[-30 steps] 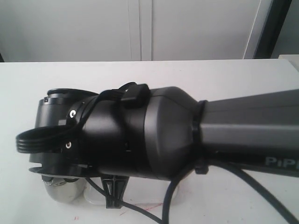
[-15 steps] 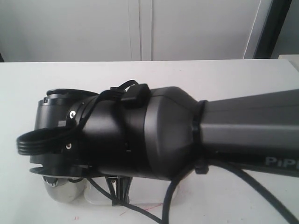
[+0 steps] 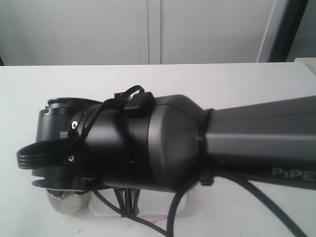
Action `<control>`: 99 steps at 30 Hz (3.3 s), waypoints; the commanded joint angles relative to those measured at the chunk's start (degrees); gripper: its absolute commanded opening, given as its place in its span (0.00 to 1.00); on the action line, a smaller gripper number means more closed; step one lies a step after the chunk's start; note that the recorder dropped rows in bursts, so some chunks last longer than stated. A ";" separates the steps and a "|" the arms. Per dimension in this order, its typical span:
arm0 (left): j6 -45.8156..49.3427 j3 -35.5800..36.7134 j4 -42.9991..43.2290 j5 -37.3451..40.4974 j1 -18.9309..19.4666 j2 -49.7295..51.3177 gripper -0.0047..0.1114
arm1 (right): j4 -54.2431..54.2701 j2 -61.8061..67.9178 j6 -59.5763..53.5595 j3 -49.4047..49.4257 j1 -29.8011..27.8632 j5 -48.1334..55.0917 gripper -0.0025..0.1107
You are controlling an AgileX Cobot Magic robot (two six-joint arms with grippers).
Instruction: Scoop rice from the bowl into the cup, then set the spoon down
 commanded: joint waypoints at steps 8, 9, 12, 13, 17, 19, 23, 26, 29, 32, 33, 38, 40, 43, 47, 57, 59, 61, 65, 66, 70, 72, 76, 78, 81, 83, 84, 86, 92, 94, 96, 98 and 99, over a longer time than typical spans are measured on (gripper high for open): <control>-0.08 -0.35 -0.50 -0.34 -0.16 0.05 0.16 | -2.97 1.44 -0.59 -0.34 0.07 -0.81 0.02; -0.08 -0.35 -0.50 -0.34 -0.16 0.05 0.16 | -3.36 1.44 -0.59 -0.34 0.07 -0.81 0.02; -0.08 -0.35 -0.50 -0.34 -0.16 0.05 0.16 | -4.45 1.44 -1.14 -0.34 0.07 -0.67 0.02; -0.08 -0.35 -0.50 -0.34 -0.16 0.05 0.16 | -4.74 1.44 -1.46 -0.34 0.07 -0.50 0.02; -0.08 -0.35 -0.50 -0.34 -0.16 0.05 0.16 | -5.14 1.44 -4.10 -0.34 0.07 -0.50 0.02; -0.08 -0.35 -0.50 -0.34 -0.16 0.05 0.16 | -5.42 1.44 -4.68 -0.34 0.07 -0.50 0.02; -0.08 -0.35 -0.50 -0.34 -0.16 0.05 0.16 | -6.98 1.44 -4.91 -0.34 0.07 -0.50 0.02; -0.08 -0.35 -0.50 -0.34 -0.16 0.05 0.16 | -7.66 1.44 -4.92 -0.34 0.07 -0.50 0.02; -0.08 -0.35 -0.50 -0.34 -0.16 0.05 0.16 | -7.63 1.44 -5.02 -0.34 0.07 -0.64 0.02; -0.08 -0.35 -0.50 -0.34 -0.16 0.05 0.16 | -7.63 1.44 -6.41 -0.34 0.07 -0.64 0.02; -0.08 -0.35 -0.50 -0.34 -0.16 0.05 0.16 | -7.85 1.44 -6.41 -0.34 0.07 -0.64 0.02; -0.08 -0.35 -0.50 -0.34 -0.16 0.05 0.16 | -8.62 1.44 -6.51 -0.34 0.18 -0.38 0.02; -0.08 -0.35 -0.50 -0.34 -0.16 0.05 0.16 | -9.86 1.44 -7.02 -0.34 0.41 -0.25 0.02; -0.08 -0.35 -0.50 -0.34 -0.16 0.05 0.16 | -11.29 1.44 -8.60 -0.34 0.75 -0.25 0.02; -0.08 -0.35 -0.50 -0.34 -0.16 0.05 0.16 | -13.07 1.44 -8.59 -0.34 1.11 -0.05 0.02; -0.08 -0.35 -0.50 -0.34 -0.16 0.05 0.16 | -15.48 1.44 -11.35 -0.34 1.81 0.03 0.02; -0.08 -0.35 -0.50 -0.34 -0.16 0.05 0.16 | -15.83 1.44 -11.35 -0.34 1.81 0.03 0.02; -0.08 -0.35 -0.50 -0.34 -0.16 0.05 0.16 | -17.41 1.44 -11.35 -0.34 1.81 0.03 0.02; -0.08 -0.35 -0.50 -0.34 -0.16 0.05 0.16 | -20.98 1.44 -11.35 -0.34 2.26 1.04 0.02; -0.08 -0.35 -0.50 -0.34 -0.16 0.05 0.16 | -21.47 1.44 -11.35 -0.34 2.47 1.04 0.02; -0.08 -0.35 -0.50 -0.34 -0.16 0.05 0.16 | -22.49 1.44 -11.35 -0.34 3.46 0.79 0.02; -0.08 -0.35 -0.50 -0.34 -0.16 0.05 0.16 | -22.52 1.44 -11.35 -0.34 3.82 0.67 0.02; -0.08 -0.35 -0.50 -0.34 -0.16 0.05 0.16 | -22.52 1.44 -11.13 -0.34 3.93 1.05 0.02; -0.08 -0.35 -0.50 -0.34 -0.16 0.05 0.16 | -22.52 1.44 -10.98 -0.34 3.93 1.85 0.02; -0.08 -0.35 -0.50 -0.34 -0.16 0.05 0.16 | -22.52 1.44 -10.58 -0.34 3.93 2.78 0.02; -0.08 -0.35 -0.50 -0.34 -0.16 0.05 0.16 | -22.62 1.44 -8.40 -0.34 3.93 2.78 0.02; -0.08 -0.35 -0.50 -0.34 -0.16 0.05 0.16 | -22.62 1.44 -6.39 -0.34 3.93 2.78 0.02; -0.08 -0.35 -0.50 -0.34 -0.16 0.05 0.16 | -22.62 1.44 -0.86 -0.34 3.93 2.78 0.02; -0.08 -0.35 -0.50 -0.34 -0.16 0.05 0.16 | -15.83 -1.71 16.33 -0.34 3.93 2.78 0.02; -0.08 -0.35 -0.50 -0.34 -0.16 0.05 0.16 | -12.77 -3.29 22.68 -0.34 3.93 2.78 0.02; -0.08 -0.35 -0.50 -0.34 -0.16 0.05 0.16 | -8.91 -5.04 29.10 -0.34 3.54 2.78 0.02; -0.08 -0.35 -0.50 -0.34 -0.16 0.05 0.16 | -4.75 -6.69 31.70 -0.34 2.86 2.78 0.02; -0.08 -0.35 -0.50 -0.34 -0.16 0.05 0.16 | -2.80 -7.74 32.65 -0.21 2.28 2.78 0.02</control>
